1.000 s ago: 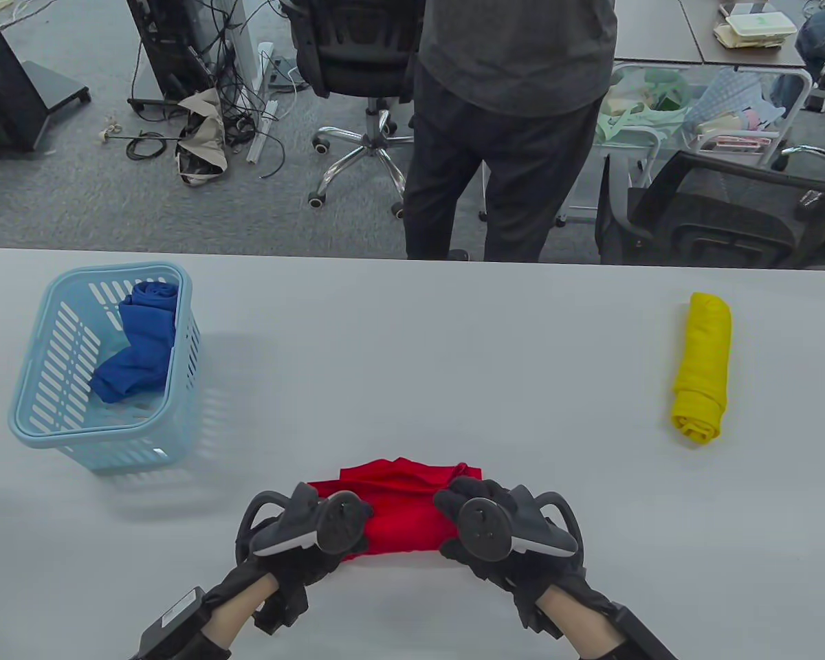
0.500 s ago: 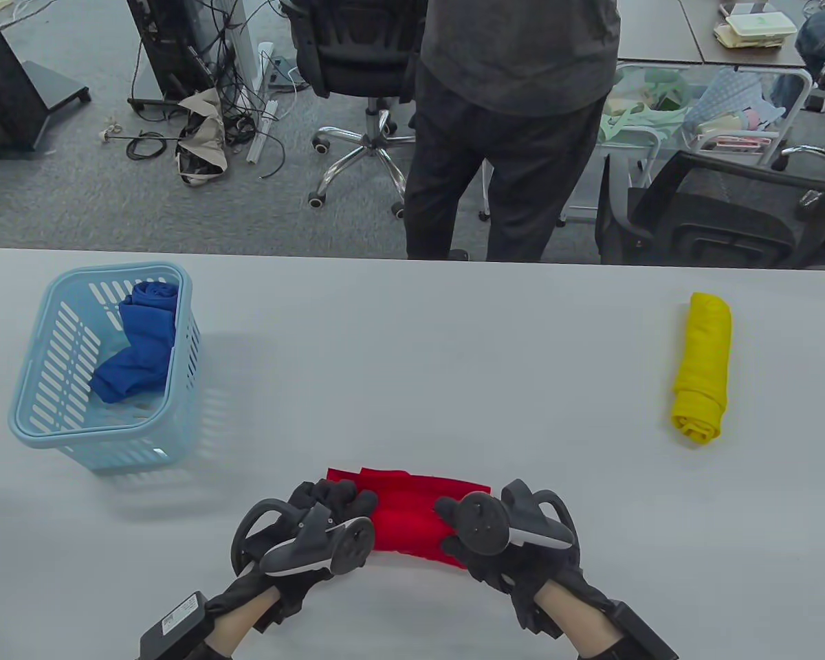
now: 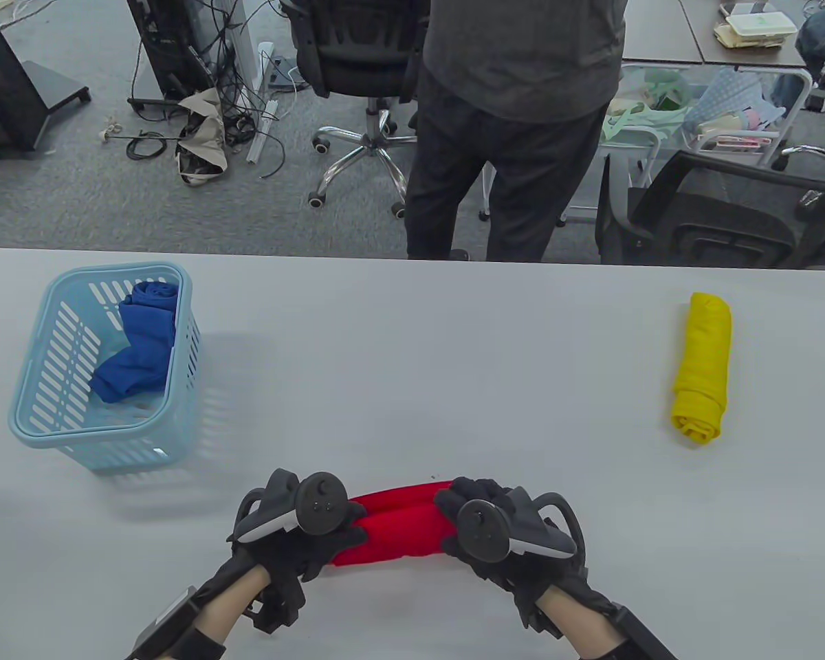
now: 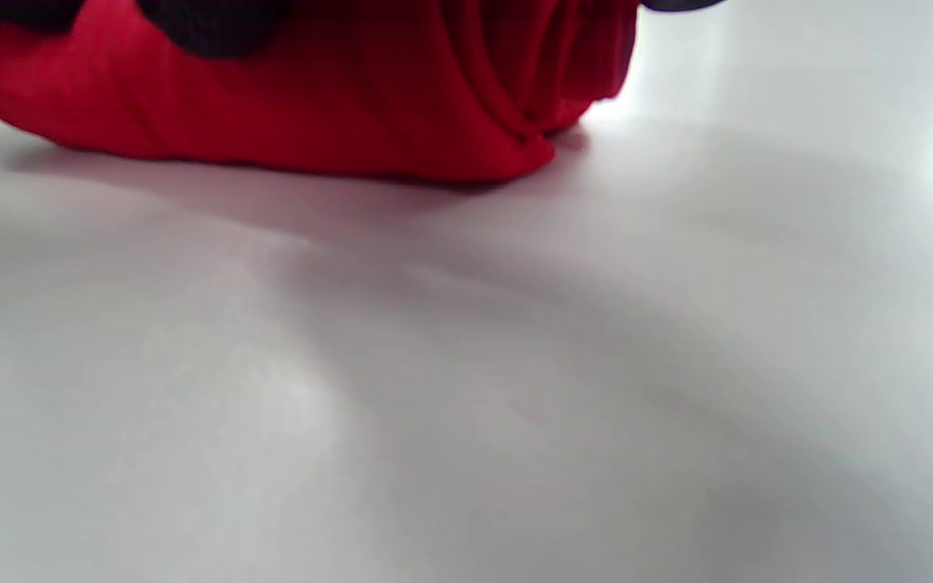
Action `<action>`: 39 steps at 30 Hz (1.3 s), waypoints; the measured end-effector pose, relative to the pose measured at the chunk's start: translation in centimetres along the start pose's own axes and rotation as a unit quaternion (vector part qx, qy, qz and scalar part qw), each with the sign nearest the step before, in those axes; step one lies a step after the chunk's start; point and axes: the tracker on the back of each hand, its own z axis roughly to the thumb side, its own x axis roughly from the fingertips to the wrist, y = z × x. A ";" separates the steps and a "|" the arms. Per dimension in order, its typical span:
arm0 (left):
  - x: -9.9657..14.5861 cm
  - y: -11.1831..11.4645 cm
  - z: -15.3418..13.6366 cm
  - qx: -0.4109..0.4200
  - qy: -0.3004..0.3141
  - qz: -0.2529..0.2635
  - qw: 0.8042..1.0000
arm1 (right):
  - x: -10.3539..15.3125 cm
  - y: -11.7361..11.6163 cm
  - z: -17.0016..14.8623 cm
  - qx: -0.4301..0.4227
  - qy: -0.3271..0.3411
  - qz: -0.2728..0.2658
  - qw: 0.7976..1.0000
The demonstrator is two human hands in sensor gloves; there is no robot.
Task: Roll t-shirt into tight roll
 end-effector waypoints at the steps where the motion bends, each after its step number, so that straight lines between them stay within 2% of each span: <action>1: 0.2 0.0 0.2 -0.016 -0.006 0.017 1.000 | -0.4 -0.6 0.0 0.021 -0.008 0.027 0.999; 3: 0.6 -0.1 0.8 -0.077 -0.009 0.043 0.996 | -0.7 -1.1 0.0 0.056 -0.020 0.041 0.997; 6: 1.2 0.2 2.0 -0.154 0.011 0.066 0.986 | -1.0 -0.9 -0.2 0.037 -0.021 0.041 0.998; 8: 1.2 0.7 2.8 -0.172 0.033 0.051 0.983 | -1.0 -0.9 -0.3 0.034 -0.023 0.041 0.998; 10: 0.7 1.7 3.3 -0.182 0.050 0.010 0.982 | -1.0 -0.8 -0.4 0.030 -0.023 0.042 0.998; 12: 0.3 2.4 3.3 -0.215 0.035 -0.019 0.976 | -1.1 -0.7 -0.6 0.014 -0.022 0.044 0.999; 19: -0.3 2.1 3.3 -0.254 0.022 0.022 0.967 | -1.0 -0.2 -0.4 0.013 -0.015 0.036 0.999; 21: -0.2 1.8 3.2 -0.237 0.029 0.035 0.970 | -0.9 0.0 -0.4 0.006 -0.008 0.034 0.999; 26: -0.4 1.2 2.6 -0.157 0.041 0.004 0.987 | -0.7 0.1 -0.4 -0.018 -0.001 0.035 0.999; 29: -0.6 0.8 1.8 -0.106 0.045 -0.014 0.993 | -0.2 0.8 1.1 0.029 0.003 -0.007 1.000; 31: -0.8 0.4 1.0 -0.039 0.044 -0.035 0.998 | 0.1 1.2 2.2 0.069 0.011 -0.038 0.997; 35: -0.6 0.3 0.1 0.013 0.028 -0.033 0.999 | -0.5 0.0 1.9 0.063 0.006 -0.002 0.998; 37: -0.1 0.3 0.7 -0.023 0.010 -0.005 1.000 | -1.0 -0.7 1.4 0.054 -0.001 0.022 0.998; 39: 0.6 0.3 1.6 -0.125 0.003 0.034 0.992 | -1.3 -1.2 1.3 0.054 -0.006 0.032 0.998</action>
